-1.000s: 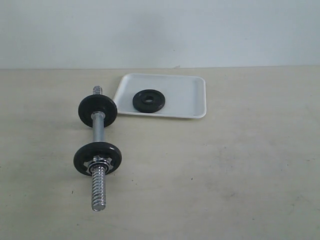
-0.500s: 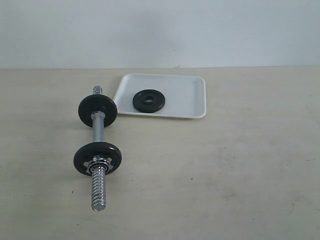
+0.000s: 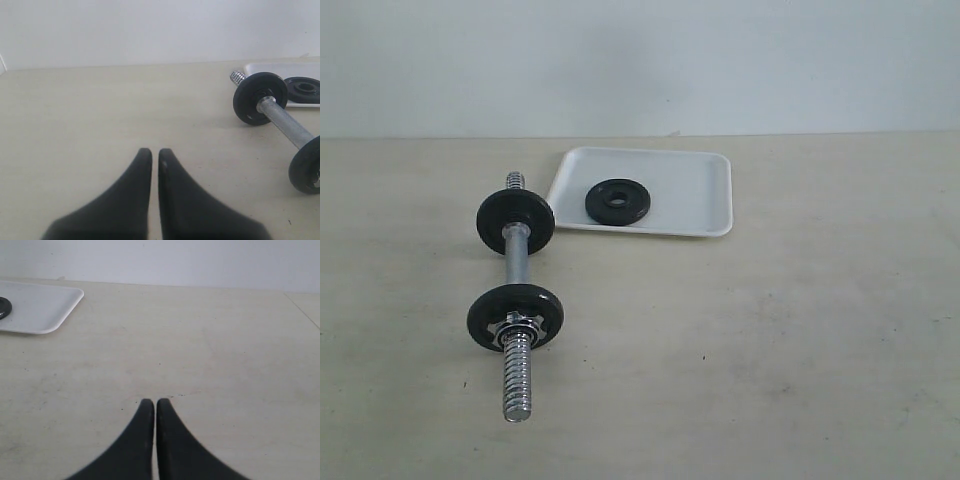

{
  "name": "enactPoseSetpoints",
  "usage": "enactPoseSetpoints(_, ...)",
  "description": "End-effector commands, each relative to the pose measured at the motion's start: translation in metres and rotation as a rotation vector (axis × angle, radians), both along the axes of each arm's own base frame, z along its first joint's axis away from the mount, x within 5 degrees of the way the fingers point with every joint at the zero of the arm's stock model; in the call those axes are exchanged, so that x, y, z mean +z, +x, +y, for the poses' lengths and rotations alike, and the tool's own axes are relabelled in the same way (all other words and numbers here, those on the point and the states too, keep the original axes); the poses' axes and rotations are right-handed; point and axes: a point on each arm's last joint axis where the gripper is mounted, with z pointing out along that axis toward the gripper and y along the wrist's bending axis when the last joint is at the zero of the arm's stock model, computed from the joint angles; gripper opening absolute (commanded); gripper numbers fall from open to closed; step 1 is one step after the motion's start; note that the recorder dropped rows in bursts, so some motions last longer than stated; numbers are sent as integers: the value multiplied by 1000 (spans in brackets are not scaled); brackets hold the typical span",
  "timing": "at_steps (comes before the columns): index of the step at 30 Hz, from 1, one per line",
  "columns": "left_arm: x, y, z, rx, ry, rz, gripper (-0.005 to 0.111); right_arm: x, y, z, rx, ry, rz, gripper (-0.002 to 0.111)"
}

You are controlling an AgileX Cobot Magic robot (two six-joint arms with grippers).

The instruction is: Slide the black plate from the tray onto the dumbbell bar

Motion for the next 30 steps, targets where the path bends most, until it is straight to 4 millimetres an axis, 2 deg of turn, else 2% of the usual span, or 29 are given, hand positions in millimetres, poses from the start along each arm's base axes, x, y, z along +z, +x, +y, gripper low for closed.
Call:
enactPoseSetpoints(1, -1, 0, 0, 1, 7, -3, 4, 1, 0, 0, -7, -6, -8, 0)
enactPoseSetpoints(8, -1, 0, 0, 1, 7, -3, 4, 10, 2, -2, -24, -26, -111, 0)
enactPoseSetpoints(12, -1, 0, 0, 1, 7, -3, 4, 40, 1, -10, -124, 117, -449, 0)
enactPoseSetpoints(16, -1, 0, 0, 1, 7, -3, 4, 72, -13, -22, -218, 303, -859, 0)
enactPoseSetpoints(19, -1, 0, 0, 1, 7, -3, 4, 83, -21, -21, -195, 247, -1006, 0)
enactPoseSetpoints(22, -1, 0, 0, 1, 7, -3, 4, 89, -24, -10, -97, 92, -1064, 0)
enactPoseSetpoints(25, -1, 0, 0, 1, 7, -3, 4, 89, -23, 0, 6, 20, -1054, 0)
enactPoseSetpoints(30, -1, 0, 0, 1, 7, -3, 4, 81, -16, 6, 100, 190, -933, 0)
